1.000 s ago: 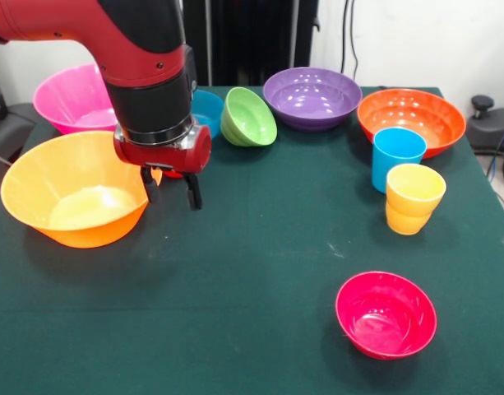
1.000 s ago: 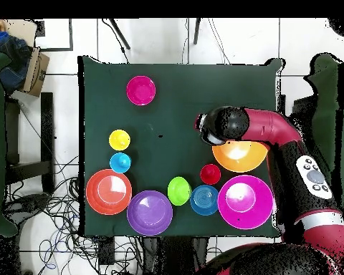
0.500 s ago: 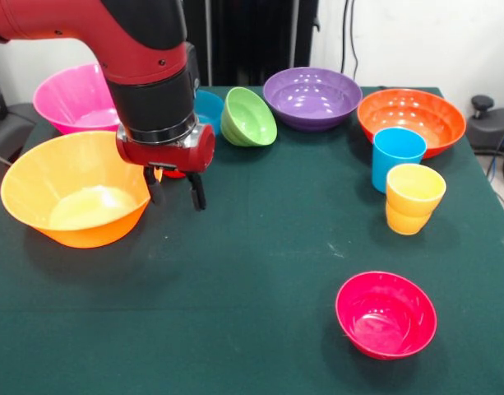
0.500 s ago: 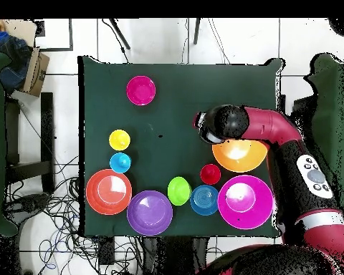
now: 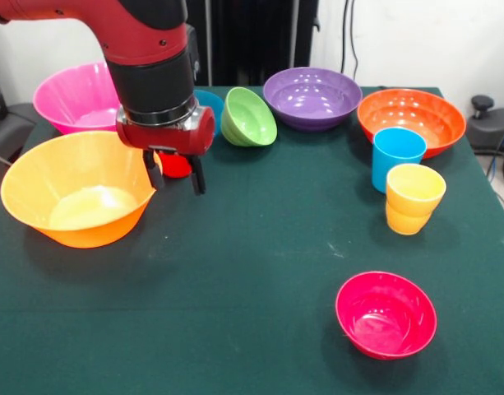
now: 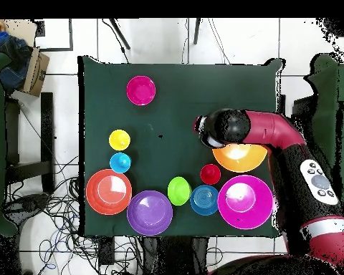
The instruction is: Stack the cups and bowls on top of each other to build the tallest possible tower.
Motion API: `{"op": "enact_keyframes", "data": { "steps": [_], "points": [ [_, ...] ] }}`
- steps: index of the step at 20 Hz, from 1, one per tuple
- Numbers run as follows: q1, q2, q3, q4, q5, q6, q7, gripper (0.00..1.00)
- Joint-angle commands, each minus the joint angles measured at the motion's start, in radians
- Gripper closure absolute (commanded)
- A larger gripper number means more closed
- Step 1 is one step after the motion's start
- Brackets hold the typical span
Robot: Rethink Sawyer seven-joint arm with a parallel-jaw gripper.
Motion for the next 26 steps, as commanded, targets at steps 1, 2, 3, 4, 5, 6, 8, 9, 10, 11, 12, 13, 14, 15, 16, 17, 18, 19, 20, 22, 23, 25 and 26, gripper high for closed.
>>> {"op": "enact_keyframes", "data": {
  "steps": [1,2,3,4,5,6,8,9,10,11,12,13,14,15,16,17,18,19,20,22,23,25,26],
  "points": [
    [-0.006,0.002,0.034,0.076,-0.095,-0.034,-0.22,0.0],
    [-0.007,0.001,0.034,0.079,-0.096,-0.036,-0.219,0.0],
    [-0.008,0.001,0.035,0.08,-0.097,-0.036,-0.219,0.0],
    [-0.009,0.0,0.035,0.082,-0.098,-0.037,-0.219,0.0],
    [-0.009,-0.001,0.035,0.082,-0.099,-0.037,-0.218,0.0],
    [-0.01,-0.001,0.036,0.082,-0.098,-0.035,-0.219,0.0],
    [-0.011,-0.001,0.037,0.081,-0.098,-0.032,-0.221,0.0],
    [-0.012,-0.001,0.037,0.082,-0.098,-0.032,-0.222,0.0],
    [-0.013,0.0,0.038,0.08,-0.098,-0.03,-0.223,0.0],
    [-0.014,0.003,0.039,0.08,-0.099,-0.032,-0.224,0.0],
    [-0.016,0.006,0.04,0.079,-0.099,-0.035,-0.226,0.0],
    [-0.018,0.01,0.039,0.079,-0.102,-0.041,-0.226,0.0],
    [-0.023,0.014,0.038,0.078,-0.106,-0.046,-0.231,0.0],
    [-0.026,0.016,0.037,0.078,-0.109,-0.049,-0.232,0.0],
    [-0.028,0.018,0.037,0.078,-0.11,-0.052,-0.234,0.0],
    [-0.029,0.017,0.036,0.082,-0.111,-0.055,-0.232,0.0],
    [-0.03,0.016,0.035,0.083,-0.112,-0.055,-0.23,0.0],
    [-0.032,0.013,0.034,0.088,-0.111,-0.055,-0.228,0.0],
    [-0.034,0.016,0.034,0.087,-0.109,-0.052,-0.229,0.0],
    [-0.039,0.017,0.034,0.091,-0.101,-0.042,-0.227,0.0],
    [-0.043,0.017,0.034,0.094,-0.098,-0.037,-0.226,0.0],
    [-0.048,0.011,0.036,0.096,-0.097,-0.03,-0.232,0.0],
    [-0.048,0.008,0.038,0.093,-0.097,-0.024,-0.234,0.0]
  ]
}}
